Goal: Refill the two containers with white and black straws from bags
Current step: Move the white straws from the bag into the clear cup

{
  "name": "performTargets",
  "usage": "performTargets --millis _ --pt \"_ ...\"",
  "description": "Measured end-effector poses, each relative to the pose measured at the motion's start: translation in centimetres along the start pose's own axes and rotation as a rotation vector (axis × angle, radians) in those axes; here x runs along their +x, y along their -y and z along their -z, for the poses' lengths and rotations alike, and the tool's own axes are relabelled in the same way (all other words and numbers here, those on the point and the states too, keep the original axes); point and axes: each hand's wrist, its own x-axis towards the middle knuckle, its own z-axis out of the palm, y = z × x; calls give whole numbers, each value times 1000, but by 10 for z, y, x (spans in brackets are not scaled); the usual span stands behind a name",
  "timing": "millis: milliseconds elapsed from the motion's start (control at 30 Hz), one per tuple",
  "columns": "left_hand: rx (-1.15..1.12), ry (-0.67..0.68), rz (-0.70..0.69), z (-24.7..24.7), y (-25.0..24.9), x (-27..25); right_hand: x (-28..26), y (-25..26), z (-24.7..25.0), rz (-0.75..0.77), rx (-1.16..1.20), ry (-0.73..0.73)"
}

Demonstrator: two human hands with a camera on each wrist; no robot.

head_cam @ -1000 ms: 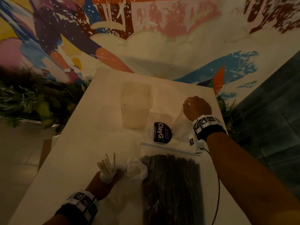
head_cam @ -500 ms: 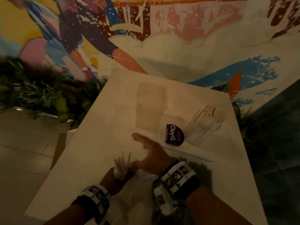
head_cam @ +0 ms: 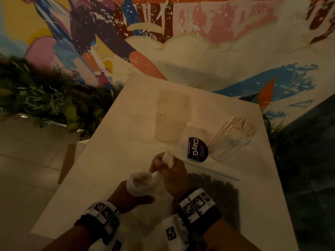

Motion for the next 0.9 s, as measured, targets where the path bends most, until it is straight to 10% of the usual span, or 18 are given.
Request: performTargets --millis 400,567,700,900 --pt "-261 -123 19 46 -12 -13 -12 -53 -8 -111 -78 -146" --pt "321 -15 242 32 8 -1 -6 -16 -10 -7 96 -410" --pt "303 -93 134 28 -1 7 8 34 11 74 231 -544" --pt "435 -85 -217 43 -17 9 -9 31 -14 -295 -431 80"
